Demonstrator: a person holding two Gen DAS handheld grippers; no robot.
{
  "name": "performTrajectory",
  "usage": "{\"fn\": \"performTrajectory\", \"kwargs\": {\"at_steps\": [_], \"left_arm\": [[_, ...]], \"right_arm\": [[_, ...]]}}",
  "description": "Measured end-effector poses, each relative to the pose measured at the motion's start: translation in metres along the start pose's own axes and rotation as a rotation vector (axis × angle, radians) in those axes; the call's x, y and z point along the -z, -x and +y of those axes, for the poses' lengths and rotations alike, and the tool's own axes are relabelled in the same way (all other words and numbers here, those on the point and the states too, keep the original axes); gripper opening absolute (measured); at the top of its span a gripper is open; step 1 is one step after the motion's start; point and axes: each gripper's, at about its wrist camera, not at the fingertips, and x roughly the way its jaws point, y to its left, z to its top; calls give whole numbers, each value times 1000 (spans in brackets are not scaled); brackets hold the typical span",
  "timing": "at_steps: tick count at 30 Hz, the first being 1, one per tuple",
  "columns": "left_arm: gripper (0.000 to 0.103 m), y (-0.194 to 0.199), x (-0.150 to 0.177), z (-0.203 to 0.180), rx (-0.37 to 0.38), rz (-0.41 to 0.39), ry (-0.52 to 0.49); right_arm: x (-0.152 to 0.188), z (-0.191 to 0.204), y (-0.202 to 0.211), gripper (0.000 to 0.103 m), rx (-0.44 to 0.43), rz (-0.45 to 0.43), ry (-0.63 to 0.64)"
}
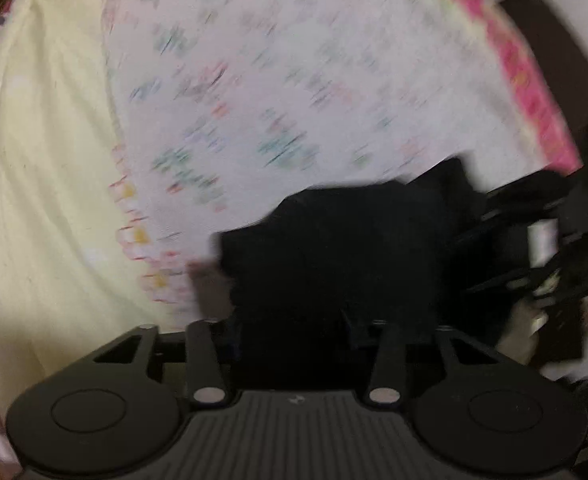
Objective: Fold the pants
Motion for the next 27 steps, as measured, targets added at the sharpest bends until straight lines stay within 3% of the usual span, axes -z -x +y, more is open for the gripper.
{"fn": "performTrajectory", "kwargs": {"at_steps": [2, 6, 11, 13, 15, 18, 23, 27], "left_arm": [[44, 4, 5, -16, -26, -19, -42], [45, -22, 8, -15, -283, 16, -121], [54, -39, 11, -21, -303, 20, -113], [53, -40, 9, -21, -295, 14, -48], [39, -42, 8, -30, -295, 14, -21], [35, -29, 8, -43, -280, -6, 0], [33, -5, 7, -78, -153, -75, 108], [33, -8, 5, -126, -28, -89, 150]], "right_arm": [[3, -2, 4, 33, 1, -19, -14], [6, -2, 3, 33, 12, -26, -22], [13, -5, 12, 33, 29, -56, -28], [20, -8, 19, 33, 37, -80, -62], [28, -10, 31, 33, 38, -132, -83], [47, -11, 46, 33, 56, -198, -107], [75, -20, 53, 33, 43, -220, -154], [89, -25, 56, 33, 24, -265, -168]]}}
